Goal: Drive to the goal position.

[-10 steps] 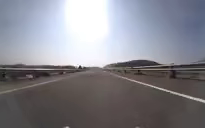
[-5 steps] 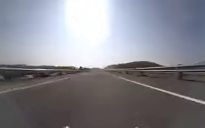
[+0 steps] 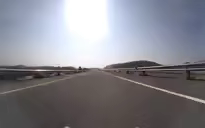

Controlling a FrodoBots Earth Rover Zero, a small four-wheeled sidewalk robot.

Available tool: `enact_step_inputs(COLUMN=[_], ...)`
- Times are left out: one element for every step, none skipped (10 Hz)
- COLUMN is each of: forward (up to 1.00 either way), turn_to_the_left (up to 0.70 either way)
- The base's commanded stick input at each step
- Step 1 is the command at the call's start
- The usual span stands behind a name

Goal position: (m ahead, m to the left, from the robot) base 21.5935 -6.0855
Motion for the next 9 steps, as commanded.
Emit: enact_step_inputs(forward=[1.0, 1.0, 1.0, 1.0, 1.0, 1.0, 1.0, 1.0, 1.0], turn_to_the_left=[0.07, 0.24, 0.1, 0.03, 0.02, 0.02, 0.02, 0.02, 0.02])
